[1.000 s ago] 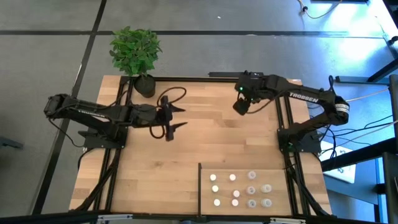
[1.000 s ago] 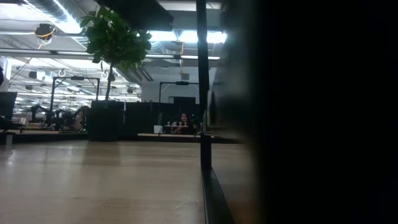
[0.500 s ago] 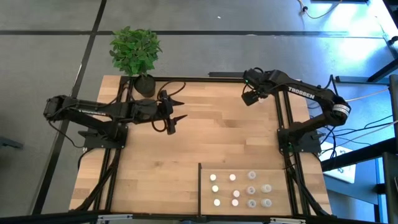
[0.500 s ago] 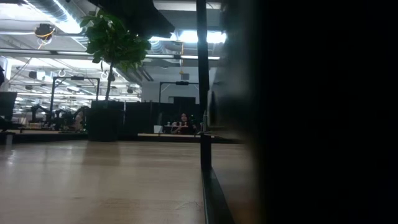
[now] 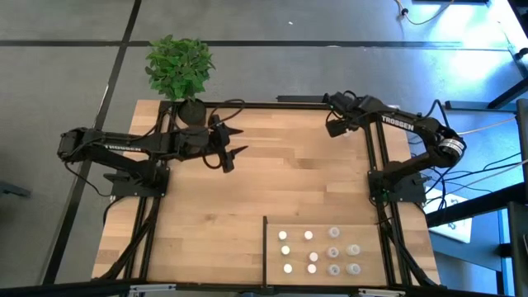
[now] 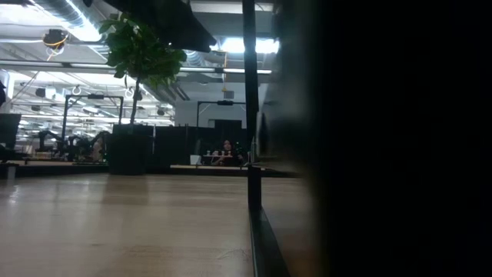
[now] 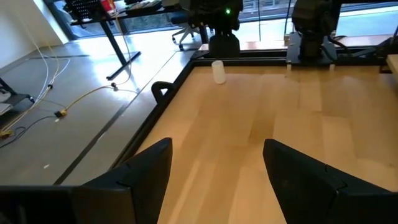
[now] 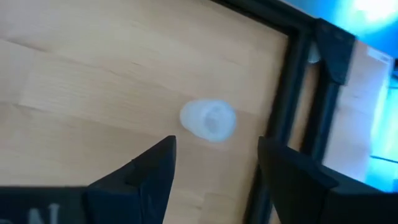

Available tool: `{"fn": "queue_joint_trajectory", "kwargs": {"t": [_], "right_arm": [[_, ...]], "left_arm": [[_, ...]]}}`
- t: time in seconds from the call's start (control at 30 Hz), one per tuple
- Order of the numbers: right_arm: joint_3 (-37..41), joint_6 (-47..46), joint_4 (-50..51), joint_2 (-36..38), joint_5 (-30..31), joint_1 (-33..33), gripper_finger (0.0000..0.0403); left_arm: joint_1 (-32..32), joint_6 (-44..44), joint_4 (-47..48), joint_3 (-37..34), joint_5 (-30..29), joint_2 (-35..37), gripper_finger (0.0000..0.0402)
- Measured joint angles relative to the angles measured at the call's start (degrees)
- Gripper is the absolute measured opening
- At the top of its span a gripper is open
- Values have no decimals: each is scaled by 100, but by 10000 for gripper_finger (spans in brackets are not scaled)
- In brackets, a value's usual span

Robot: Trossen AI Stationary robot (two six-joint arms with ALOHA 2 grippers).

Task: Pick and place medicine bottles onto shelf by color
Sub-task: Put the white pill bottle on the shelf aligned with the other white pill bottles

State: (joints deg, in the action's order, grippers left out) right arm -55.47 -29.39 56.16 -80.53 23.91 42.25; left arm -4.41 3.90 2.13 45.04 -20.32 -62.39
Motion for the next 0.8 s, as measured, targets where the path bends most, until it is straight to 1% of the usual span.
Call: {"fn": "queue_joint_trajectory", "kwargs": {"t": [0.1, 0.23, 0.47, 0.8], "right_arm": [[210, 174, -337, 0, -138, 91, 228], [336, 117, -376, 0, -113, 193, 228], [344, 117, -577, 0, -119, 268, 228], [344, -61, -529, 0, -172, 303, 228]], "left_arm": [[-38, 0, 0, 0, -1, 0, 247], [-63, -10, 2, 0, 0, 0, 247], [-63, -17, 2, 0, 0, 0, 247], [-63, -22, 4, 0, 0, -2, 247]]}}
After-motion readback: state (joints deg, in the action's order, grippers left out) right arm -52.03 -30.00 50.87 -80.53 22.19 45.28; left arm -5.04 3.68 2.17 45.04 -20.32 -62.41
